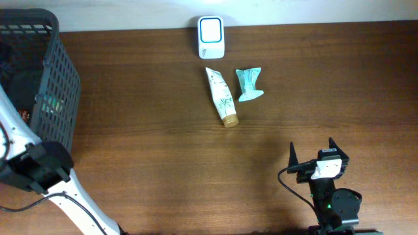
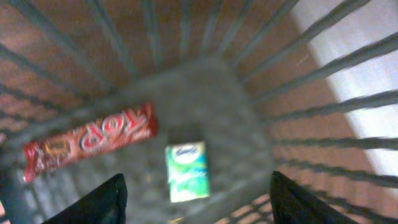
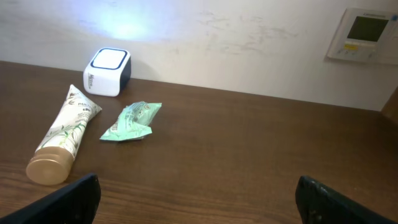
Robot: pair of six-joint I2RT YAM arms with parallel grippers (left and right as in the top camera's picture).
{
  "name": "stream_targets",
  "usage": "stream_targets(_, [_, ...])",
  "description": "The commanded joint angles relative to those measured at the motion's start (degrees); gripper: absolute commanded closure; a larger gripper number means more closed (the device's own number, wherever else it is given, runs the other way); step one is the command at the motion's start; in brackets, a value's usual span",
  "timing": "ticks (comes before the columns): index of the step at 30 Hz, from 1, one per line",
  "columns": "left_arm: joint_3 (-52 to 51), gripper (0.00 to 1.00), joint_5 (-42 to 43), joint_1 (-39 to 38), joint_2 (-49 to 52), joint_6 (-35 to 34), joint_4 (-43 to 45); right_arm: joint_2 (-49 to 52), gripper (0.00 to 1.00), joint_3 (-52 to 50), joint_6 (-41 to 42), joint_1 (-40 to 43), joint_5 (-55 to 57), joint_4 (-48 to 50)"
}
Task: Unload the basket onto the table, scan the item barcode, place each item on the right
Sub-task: 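Grasp the green Kleenex tissue pack in the basket and place it left of the tube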
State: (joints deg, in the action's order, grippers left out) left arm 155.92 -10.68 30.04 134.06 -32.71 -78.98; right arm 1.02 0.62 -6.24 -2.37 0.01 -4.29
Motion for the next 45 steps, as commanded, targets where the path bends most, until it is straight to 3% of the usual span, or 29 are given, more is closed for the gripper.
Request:
stream_targets(1, [-9.5, 0.20, 1.8, 0.1, 2.0, -0.3, 3.4, -0.3, 0.01, -0.3, -0.3, -0.3, 0.3, -0.2])
stream_targets(4, [-16.7, 0.20, 7.8, -0.1, 2.0, -0.3, 7.9, -0.3, 0.01, -0.3, -0.3, -0.3, 0.3, -0.2])
stream_targets(14, [-34.5, 0.25, 7.7, -0.2, 2.3, -0.3, 16.0, -0.3, 0.01, -0.3, -0.3, -0.3, 0.3, -0.2])
stream_targets(20, [-35.1, 0.51, 7.7, -0.3, 4.9, -0.3, 16.6, -0.3, 0.01, -0.3, -0.3, -0.3, 0.3, -0.2])
stream_targets(21, [-35.1, 0.68, 7.7, -0.3, 4.9, -0.3, 16.7, -0.3, 0.01, -0.3, -0.3, -0.3, 0.3, -0.2])
stream_targets(22, [-34.7, 0.92, 7.7, -0.2, 4.9, -0.1, 16.7, -0.3, 0.01, -0.3, -0.3, -0.3, 0.3, -0.2])
stream_targets(23, [-33.8, 1.00, 7.8, -0.1, 4.9, 1.0, 16.4, -0.3, 0.01, -0.3, -0.3, -0.3, 0.3, -0.2])
stream_targets(26, [-25.5, 1.00, 7.8, 0.7, 4.5, 1.3, 11.3, -0.3, 0.01, -0.3, -0.3, -0.3, 0.3, -0.2])
stream_targets(33, [24.1, 1.00, 11.8, 0.8, 3.7, 1.2, -5.6, -0.3, 0.01, -0.3, -0.3, -0.3, 0.3, -0.2])
stream_targets(37, [23.8, 1.00, 28.7, -0.6, -5.6, 1.3, -2.6, -0.3, 0.01, -0.3, -0.3, -0.3, 0.3, -0.2])
stream_targets(40, [23.8, 1.00, 41.0, -5.8, -9.0, 1.5, -4.0, -0.3, 0.01, -0.3, -0.3, -0.3, 0.3, -0.2])
stream_targets(42, [23.5, 1.00, 41.9, -12.8, -8.8, 5.8, -9.9, -0.3, 0.01, -0.3, -0.3, -0.3, 0.3, -0.2])
stream_targets(45, [19.3, 1.00, 34.0, -25.0, -7.6, 13.5, -17.8, -0.3, 0.01, -0.3, -0.3, -0.3, 0.3, -0.2])
